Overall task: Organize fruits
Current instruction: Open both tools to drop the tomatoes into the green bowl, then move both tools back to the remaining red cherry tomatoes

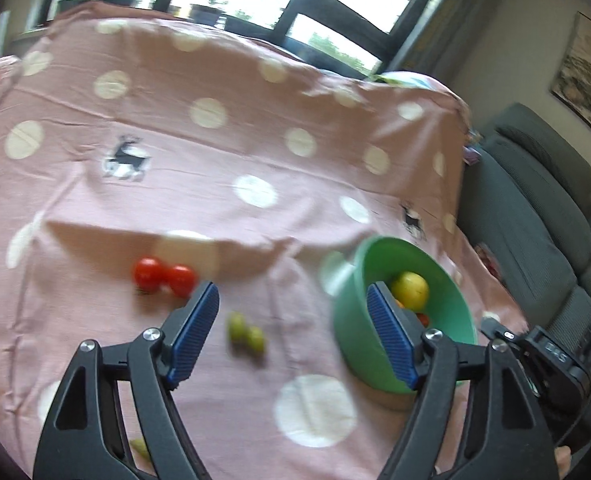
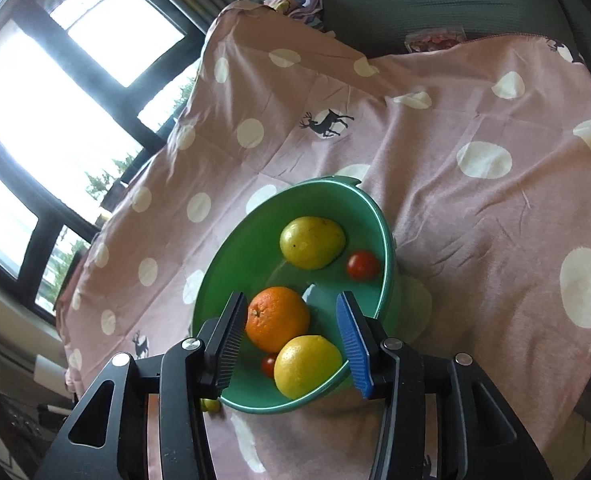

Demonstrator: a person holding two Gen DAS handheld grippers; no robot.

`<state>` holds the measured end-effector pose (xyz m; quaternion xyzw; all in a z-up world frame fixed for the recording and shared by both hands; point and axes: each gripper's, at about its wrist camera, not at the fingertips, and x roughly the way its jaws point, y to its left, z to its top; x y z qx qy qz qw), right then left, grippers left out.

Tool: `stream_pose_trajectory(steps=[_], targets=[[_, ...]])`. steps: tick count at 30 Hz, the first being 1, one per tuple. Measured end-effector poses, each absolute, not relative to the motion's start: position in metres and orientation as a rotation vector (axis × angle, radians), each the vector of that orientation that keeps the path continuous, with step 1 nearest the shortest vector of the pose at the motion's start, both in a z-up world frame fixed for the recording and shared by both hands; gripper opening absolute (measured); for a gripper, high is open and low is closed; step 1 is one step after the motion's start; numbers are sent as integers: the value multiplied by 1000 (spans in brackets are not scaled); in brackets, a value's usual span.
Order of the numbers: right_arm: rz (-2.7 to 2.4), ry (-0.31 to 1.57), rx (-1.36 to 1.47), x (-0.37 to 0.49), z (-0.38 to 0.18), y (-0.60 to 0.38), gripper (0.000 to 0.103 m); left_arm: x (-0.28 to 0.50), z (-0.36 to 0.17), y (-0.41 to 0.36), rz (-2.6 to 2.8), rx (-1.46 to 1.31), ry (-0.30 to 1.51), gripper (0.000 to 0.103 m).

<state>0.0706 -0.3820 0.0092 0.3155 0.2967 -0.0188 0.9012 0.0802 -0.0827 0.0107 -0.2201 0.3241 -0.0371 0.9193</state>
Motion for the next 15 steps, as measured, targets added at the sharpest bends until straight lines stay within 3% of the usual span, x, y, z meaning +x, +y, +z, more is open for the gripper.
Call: stream_pose_trajectory(steps=[9, 15], targets=[[58, 566, 714, 63, 21, -375, 50, 68, -4, -22, 178, -474, 714, 78], [85, 597, 591, 67, 31, -333, 50, 73, -18, -7, 245, -490, 751, 78]])
